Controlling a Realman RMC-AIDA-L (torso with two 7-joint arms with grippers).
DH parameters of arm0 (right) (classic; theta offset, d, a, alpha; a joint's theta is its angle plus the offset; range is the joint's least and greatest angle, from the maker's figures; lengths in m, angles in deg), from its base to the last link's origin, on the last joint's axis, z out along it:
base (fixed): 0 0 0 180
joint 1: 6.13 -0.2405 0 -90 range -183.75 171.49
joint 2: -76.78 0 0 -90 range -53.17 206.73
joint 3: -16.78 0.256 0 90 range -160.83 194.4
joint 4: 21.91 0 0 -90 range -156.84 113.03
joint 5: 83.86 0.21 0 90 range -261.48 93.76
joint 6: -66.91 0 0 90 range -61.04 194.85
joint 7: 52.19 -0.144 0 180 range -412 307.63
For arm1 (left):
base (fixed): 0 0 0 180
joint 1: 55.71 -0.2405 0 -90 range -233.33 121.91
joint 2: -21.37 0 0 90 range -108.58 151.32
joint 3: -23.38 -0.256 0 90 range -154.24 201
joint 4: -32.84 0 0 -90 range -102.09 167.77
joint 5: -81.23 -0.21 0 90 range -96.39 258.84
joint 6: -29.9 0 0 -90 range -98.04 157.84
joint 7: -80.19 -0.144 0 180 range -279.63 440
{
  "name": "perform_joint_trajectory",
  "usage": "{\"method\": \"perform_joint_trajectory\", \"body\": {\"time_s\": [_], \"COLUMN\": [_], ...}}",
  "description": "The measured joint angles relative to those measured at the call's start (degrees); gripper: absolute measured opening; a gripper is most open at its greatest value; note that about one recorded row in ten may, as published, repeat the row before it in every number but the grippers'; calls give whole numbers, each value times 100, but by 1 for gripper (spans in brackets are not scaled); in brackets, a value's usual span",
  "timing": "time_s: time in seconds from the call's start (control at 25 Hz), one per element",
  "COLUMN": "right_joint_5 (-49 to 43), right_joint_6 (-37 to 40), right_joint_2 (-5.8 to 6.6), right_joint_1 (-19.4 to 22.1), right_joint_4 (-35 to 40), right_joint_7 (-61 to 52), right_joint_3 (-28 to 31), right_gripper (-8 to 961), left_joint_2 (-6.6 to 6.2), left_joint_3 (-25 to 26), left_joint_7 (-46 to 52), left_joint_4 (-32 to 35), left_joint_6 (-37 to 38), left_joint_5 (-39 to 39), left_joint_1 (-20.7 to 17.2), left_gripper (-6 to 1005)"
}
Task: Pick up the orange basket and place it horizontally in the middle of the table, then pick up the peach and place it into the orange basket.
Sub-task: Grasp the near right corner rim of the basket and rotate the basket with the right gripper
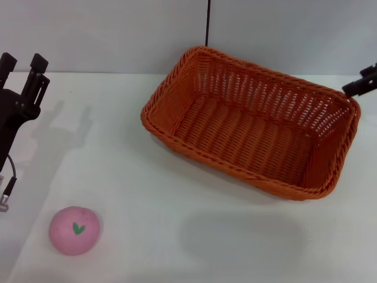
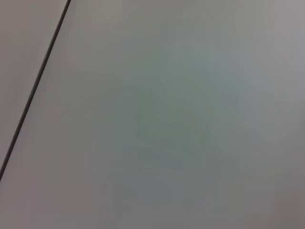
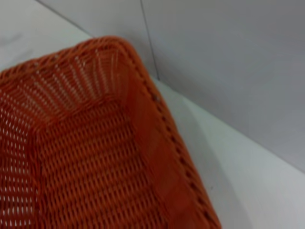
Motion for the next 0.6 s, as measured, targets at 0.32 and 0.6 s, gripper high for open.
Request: {"method": "perform_joint_trajectory", "body": {"time_s": [0.32, 0.6], "right_joint_5": [-219, -224], "right_joint_6": [-290, -482], "right_joint_2": [-185, -326], "right_joint_1": [97, 111], "right_joint_4": [44, 39], "right_joint_7": [11, 102], "right_joint_3": [-76, -117], "right_gripper": [574, 564], "left_joint_2": [0, 0], "left_joint_3": [0, 0], "left_joint_7": [11, 100], "left_joint_4": [-36, -37], "left_joint_6": [0, 0], "left_joint_5": [0, 0], "left_joint_1": [-52, -54], "left_gripper": [651, 651]}}
